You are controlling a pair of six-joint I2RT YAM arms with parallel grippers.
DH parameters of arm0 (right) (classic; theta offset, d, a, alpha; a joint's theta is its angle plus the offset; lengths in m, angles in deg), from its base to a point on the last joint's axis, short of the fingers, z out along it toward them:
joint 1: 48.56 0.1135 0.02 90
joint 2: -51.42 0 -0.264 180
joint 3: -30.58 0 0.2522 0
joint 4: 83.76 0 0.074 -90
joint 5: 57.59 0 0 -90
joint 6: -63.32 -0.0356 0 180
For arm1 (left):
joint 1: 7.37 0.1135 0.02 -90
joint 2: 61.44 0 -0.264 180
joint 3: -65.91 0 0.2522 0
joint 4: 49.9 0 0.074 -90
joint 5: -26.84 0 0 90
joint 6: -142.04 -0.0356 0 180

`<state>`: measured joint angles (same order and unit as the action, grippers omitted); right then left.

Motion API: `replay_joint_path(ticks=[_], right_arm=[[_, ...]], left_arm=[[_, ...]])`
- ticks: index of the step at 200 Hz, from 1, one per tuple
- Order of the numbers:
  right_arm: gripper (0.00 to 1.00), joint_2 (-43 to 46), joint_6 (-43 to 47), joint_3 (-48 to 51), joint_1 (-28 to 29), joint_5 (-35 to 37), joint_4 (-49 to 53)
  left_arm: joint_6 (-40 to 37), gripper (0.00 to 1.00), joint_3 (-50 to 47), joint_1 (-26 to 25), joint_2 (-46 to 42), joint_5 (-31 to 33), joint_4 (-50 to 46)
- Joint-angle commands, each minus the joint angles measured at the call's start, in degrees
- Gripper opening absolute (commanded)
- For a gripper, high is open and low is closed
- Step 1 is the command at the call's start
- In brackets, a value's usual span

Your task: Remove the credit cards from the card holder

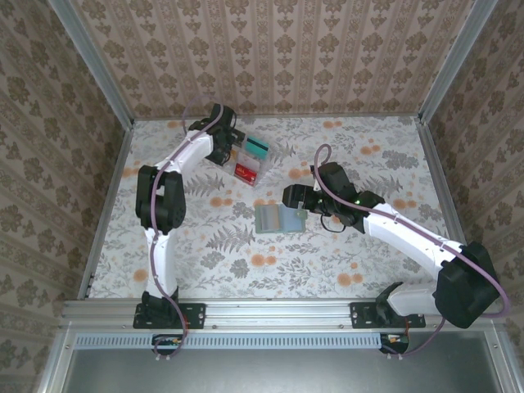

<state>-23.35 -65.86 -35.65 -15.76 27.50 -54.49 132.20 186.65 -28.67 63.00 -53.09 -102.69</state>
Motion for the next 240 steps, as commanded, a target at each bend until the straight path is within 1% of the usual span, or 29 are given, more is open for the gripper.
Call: replay_joint_path(ticks=[1,36,67,92,104,135,155,193,240], right_arm=[[0.92,-0.43,-0.13,-1.25,0.25,0.22,1.14],[0.92,-0.51,-0.16,-1.14,0.25,0.31,1.19],[0.92,-0.56,-0.18,-1.14,0.25,0.32,1.21],[0.92,-0.51,-0.19,-1.21,0.25,0.32,1.24],[0.92,-0.51,-0.19,-1.19,0.25,0.42,1.24],[0.92,-0.61,-0.14,-1.43,0.25,0.38,1.33],[0.92,-0.65,-0.13,-1.41,0.25,0.38,1.42],[0.92,-0.74,-0.02,-1.51,0.25,0.31,1.33],[0.92,-1.13,0.15,-1.58,0.26,0.49,1.30]], left_arm=[[-2.82,0.00,2.42,-0.10,-0.64,0.18,0.80],[-4.53,0.00,2.56,-0.13,-0.17,0.16,1.63],[-4.36,0.00,3.11,0.62,0.68,0.31,0.66],[-4.44,0.00,3.32,1.00,1.58,-0.85,0.44],[-4.57,0.03,3.48,1.08,2.05,-1.97,0.85],[-4.42,0.04,3.68,1.29,3.26,-4.25,1.52],[-4.71,0.08,3.95,1.31,3.53,-4.54,1.57],[-7.11,0.22,4.60,1.54,3.69,-5.07,3.12],[-10.34,0.31,4.71,1.70,2.42,-7.07,4.94]])
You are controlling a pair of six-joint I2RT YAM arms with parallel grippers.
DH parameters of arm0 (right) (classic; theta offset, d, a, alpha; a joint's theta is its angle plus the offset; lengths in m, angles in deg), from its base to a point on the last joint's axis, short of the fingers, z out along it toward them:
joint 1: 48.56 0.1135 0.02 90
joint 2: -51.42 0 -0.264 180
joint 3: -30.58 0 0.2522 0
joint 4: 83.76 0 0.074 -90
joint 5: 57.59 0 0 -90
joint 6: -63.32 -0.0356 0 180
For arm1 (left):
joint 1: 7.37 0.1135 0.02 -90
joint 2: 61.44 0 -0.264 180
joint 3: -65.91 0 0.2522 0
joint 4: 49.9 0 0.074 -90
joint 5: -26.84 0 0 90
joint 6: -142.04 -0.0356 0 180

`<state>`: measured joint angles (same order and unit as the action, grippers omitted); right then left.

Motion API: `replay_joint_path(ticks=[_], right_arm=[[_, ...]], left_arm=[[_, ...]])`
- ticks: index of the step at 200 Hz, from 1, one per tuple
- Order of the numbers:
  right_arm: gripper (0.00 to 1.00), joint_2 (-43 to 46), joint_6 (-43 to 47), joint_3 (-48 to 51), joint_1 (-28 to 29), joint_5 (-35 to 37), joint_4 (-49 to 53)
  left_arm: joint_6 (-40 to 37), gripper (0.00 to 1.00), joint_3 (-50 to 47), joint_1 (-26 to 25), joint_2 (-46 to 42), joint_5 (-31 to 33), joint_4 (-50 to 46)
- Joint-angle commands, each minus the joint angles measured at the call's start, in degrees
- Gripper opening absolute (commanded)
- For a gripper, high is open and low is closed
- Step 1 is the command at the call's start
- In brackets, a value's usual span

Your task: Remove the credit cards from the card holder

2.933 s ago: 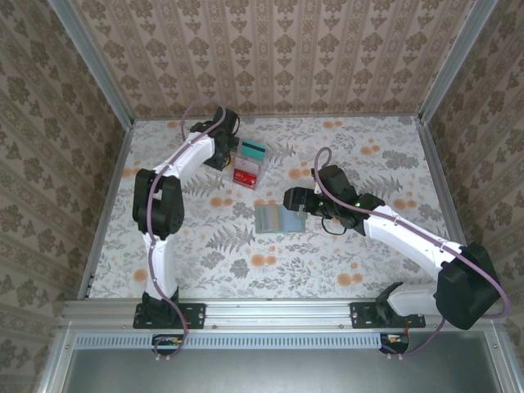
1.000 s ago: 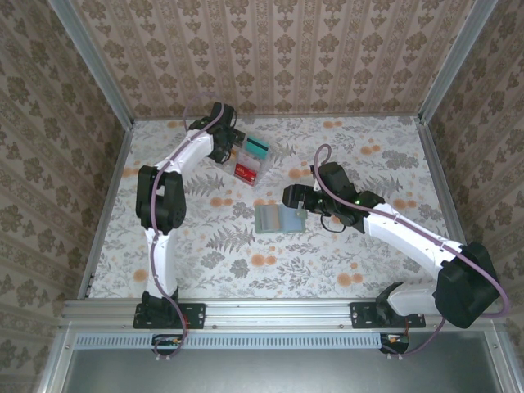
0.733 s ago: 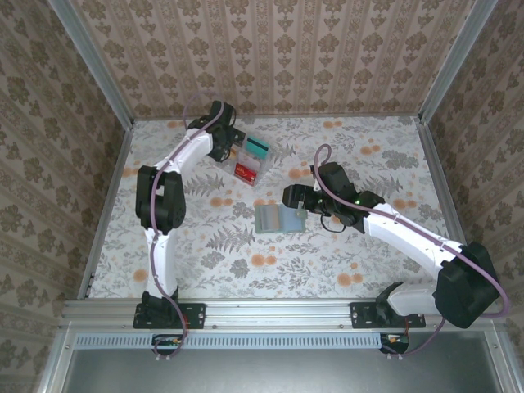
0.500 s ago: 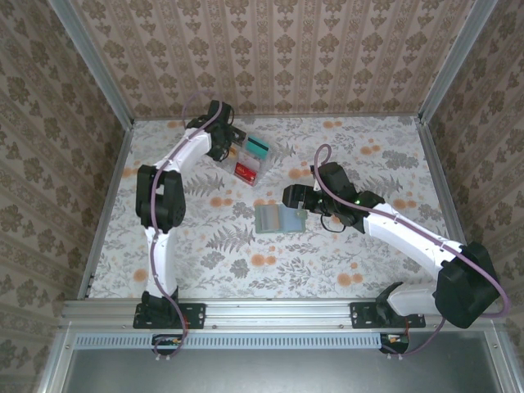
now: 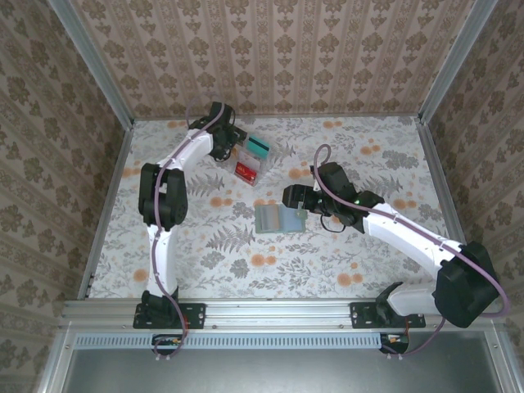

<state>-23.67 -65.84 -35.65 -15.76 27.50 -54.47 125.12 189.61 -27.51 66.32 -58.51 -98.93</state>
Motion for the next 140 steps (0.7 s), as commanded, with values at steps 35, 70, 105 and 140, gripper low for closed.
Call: replay_joint_path(ticks=[35,70,105,140], right_arm=[[0.92,-1.42,0.75,-2.28,0.23,1.70,1.84],[0.92,-2.82,0.67,-3.08,0.25,1.55,1.26],[0.91,-3.57,0.23,-2.94,0.25,0.83,0.60],[0.91,-3.79,-0.04,-2.61,0.25,0.70,0.24]], left_arm=[[-6.81,0.39,1.61,0.93,-3.47,-3.99,1.41],[-10.71,0.43,-1.72,2.08,-6.26,-9.19,5.80],[-13.90,0.38,-5.82,3.65,-9.38,-13.54,7.01],[-17.34,0.25,-11.69,5.77,-12.20,-11.02,5.56]])
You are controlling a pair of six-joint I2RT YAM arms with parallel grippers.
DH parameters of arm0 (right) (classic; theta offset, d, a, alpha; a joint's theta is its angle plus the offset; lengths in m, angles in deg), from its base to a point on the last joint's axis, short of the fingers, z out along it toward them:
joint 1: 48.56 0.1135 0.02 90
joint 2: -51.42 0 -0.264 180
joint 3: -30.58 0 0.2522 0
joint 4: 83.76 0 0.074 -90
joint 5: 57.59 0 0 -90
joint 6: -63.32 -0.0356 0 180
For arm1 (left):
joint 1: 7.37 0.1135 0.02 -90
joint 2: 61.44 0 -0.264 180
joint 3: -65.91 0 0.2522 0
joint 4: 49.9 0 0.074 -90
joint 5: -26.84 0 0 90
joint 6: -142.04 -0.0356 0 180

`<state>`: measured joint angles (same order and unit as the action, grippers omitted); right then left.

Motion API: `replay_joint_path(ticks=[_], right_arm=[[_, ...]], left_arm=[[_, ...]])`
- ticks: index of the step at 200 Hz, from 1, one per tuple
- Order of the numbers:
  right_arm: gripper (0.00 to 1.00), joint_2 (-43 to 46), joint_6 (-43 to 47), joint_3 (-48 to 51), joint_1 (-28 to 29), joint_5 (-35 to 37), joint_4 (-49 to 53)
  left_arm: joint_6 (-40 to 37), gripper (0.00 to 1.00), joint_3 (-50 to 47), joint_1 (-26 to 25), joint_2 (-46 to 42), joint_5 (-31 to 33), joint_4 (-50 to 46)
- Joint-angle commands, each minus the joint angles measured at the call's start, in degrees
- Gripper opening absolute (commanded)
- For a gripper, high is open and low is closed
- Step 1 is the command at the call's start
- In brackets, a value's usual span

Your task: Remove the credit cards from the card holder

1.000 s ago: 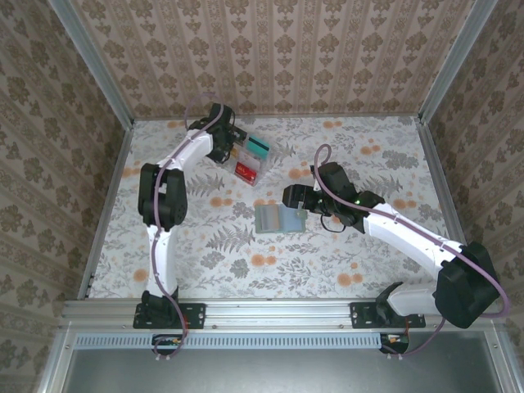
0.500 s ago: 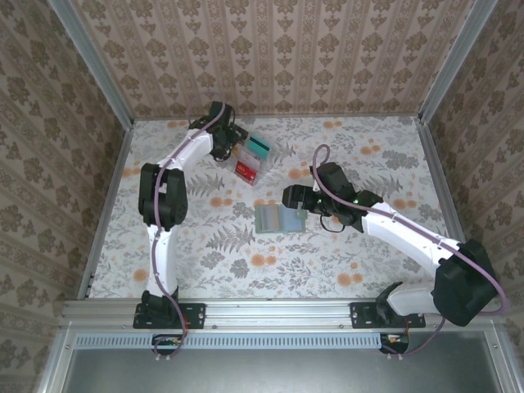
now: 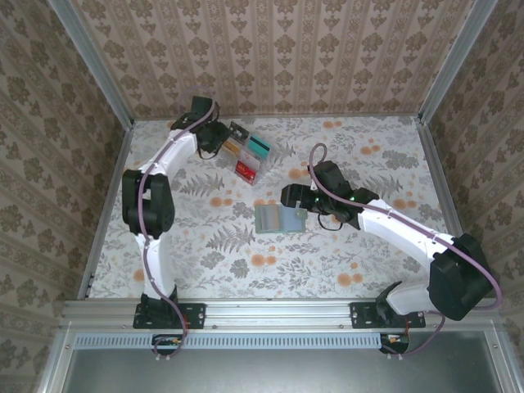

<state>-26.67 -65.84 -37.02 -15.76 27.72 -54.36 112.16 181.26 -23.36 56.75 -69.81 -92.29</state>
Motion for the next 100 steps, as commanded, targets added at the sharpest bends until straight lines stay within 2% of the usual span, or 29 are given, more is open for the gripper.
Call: replay_joint_path(ticks=[1,20,37,69,100], right_arm=[[0.91,-0.82,-0.04,-1.25,0.25,0.47,0.16],[0.91,-0.97,-0.22,-1.29,0.26,0.38,-0.03],[0.91,-1.19,-0.30,-1.35,0.28,0.12,-0.17],[0.91,-1.18,-0.22,-1.96,0.34,-0.42,-0.01],[0.91,-1.19,-0.22,-1.85,0.34,-0.20,0.26]], left_arm=[[-4.43,0.25,-3.46,1.69,-2.62,0.26,-1.17],[-5.01,0.25,-5.57,2.53,-1.84,-0.31,-1.70],[-5.68,0.29,-6.30,2.72,-0.18,-2.05,-0.71],[-6.15,0.35,-2.96,2.72,4.74,-3.88,-1.88],[-6.11,0.35,0.54,2.98,8.71,-3.06,-3.42]])
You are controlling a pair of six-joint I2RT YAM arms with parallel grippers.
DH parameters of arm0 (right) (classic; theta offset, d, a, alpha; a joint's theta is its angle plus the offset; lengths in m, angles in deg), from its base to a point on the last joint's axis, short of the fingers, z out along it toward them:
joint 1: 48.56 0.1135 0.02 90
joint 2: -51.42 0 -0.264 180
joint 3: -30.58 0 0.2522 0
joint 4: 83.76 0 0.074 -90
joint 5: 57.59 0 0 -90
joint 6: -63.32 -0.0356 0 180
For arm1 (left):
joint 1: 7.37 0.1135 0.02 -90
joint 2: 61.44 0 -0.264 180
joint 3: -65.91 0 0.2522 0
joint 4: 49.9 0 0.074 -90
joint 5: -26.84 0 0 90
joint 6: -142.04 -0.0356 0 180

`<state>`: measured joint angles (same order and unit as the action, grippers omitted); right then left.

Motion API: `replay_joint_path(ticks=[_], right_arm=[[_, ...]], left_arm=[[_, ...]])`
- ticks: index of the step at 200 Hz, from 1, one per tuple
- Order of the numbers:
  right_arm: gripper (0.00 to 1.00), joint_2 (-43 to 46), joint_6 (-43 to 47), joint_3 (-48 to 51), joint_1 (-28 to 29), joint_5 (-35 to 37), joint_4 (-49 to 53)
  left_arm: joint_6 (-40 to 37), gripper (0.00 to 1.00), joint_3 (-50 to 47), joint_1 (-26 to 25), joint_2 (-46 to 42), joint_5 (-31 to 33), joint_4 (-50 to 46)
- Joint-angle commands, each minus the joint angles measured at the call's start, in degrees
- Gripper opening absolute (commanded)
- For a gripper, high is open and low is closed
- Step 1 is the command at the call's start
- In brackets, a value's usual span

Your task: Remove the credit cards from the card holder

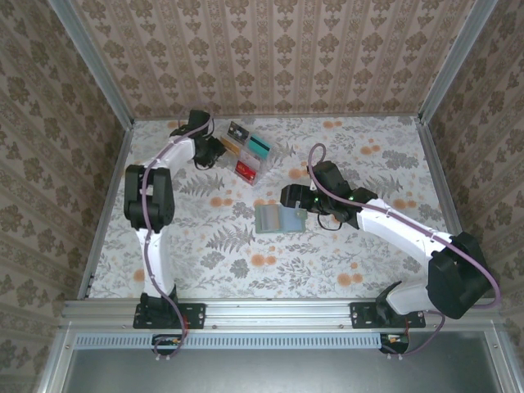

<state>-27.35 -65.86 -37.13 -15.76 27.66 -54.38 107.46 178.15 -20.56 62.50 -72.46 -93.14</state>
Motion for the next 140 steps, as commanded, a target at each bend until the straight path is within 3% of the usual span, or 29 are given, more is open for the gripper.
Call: replay_joint_path(ticks=[1,140], right_arm=[[0.91,-0.52,-0.20,-1.71,0.34,-0.15,0.24],[0.91,-0.52,-0.37,-1.46,0.34,0.04,0.30]], left_arm=[[-1.43,0.35,3.74,0.18,3.10,-0.35,-2.59],[-6.18,0.17,11.48,-0.69,10.70,4.09,-12.49]])
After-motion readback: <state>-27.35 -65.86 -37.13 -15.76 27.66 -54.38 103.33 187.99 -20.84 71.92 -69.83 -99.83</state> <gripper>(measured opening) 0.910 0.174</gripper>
